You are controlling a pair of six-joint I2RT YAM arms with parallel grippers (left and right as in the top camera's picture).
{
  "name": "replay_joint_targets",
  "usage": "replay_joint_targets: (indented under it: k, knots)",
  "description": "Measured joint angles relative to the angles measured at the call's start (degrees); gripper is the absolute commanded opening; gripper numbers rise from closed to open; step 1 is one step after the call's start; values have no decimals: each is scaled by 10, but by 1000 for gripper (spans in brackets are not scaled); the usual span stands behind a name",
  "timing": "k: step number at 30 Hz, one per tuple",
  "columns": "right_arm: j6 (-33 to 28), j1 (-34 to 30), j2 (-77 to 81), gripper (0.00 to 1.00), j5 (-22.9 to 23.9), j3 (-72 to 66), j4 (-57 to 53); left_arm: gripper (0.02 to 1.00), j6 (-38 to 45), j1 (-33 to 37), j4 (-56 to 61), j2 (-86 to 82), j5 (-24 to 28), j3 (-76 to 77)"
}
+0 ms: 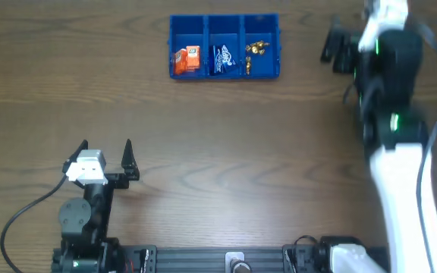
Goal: Sort Candies Into Trays
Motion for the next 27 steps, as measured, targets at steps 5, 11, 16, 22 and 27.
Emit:
replay_joint_targets:
  k: [5, 11, 16, 22, 27]
  knots:
    - [-3, -46, -224, 998, -94, -296, 121, 998, 0, 0, 0, 0, 0, 0]
    - [-4, -68, -485, 998, -135, -501, 141, 998, 0, 0, 0, 0, 0, 0]
    - [10, -66, -610, 998, -149, -602, 128, 998, 0, 0, 0, 0, 0, 0]
    - [7, -31, -655, 998, -150, -614, 116, 998, 0, 0, 0, 0, 0, 0]
    - [-4, -18, -657, 998, -136, -614, 115, 998, 0, 0, 0, 0, 0, 0]
